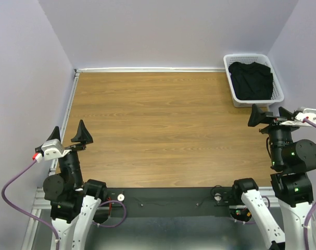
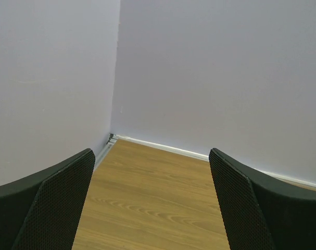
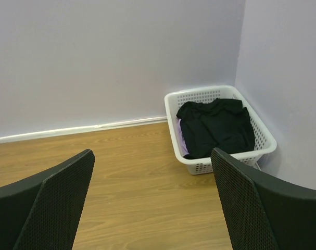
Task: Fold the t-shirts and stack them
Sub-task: Grab the tshirt from the pile, then move the tshirt to the center of the board, then flatten the tshirt out
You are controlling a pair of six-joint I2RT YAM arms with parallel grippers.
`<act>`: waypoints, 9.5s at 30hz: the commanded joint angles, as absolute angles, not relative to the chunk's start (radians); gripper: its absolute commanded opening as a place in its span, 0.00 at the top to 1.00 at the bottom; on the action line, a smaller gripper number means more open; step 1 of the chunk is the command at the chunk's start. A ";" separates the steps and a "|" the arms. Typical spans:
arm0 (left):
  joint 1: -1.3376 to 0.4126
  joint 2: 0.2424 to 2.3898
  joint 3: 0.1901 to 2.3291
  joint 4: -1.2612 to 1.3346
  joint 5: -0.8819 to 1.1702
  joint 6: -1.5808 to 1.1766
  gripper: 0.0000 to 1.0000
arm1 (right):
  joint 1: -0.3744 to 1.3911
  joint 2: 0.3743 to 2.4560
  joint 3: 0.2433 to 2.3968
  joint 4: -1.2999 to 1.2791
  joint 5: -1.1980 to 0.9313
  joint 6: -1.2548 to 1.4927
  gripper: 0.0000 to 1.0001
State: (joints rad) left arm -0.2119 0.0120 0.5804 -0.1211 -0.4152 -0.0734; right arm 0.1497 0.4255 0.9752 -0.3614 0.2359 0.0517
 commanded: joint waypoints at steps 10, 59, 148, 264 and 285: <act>-0.215 0.057 0.551 -0.075 -0.425 -0.112 0.01 | 0.155 0.632 0.971 -0.321 0.175 0.112 0.00; -0.259 0.098 0.482 0.017 -0.356 -0.103 0.01 | -0.187 2.113 1.781 -0.235 0.268 0.150 0.99; -0.821 1.698 1.081 -0.537 -0.238 -0.287 0.26 | 0.563 1.146 0.712 -0.232 0.167 0.357 0.23; -0.092 1.828 1.752 -0.382 -0.144 -0.383 0.35 | 0.288 1.971 1.686 -0.462 0.337 0.049 0.48; 0.077 1.597 1.020 -0.225 -0.147 -0.436 0.33 | 0.287 1.608 1.221 -0.356 0.049 0.207 0.23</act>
State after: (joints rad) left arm 0.0799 1.5383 1.0164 -0.2237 -0.1558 -0.4732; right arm 0.2848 1.6413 1.2613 -0.3923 0.1055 0.1806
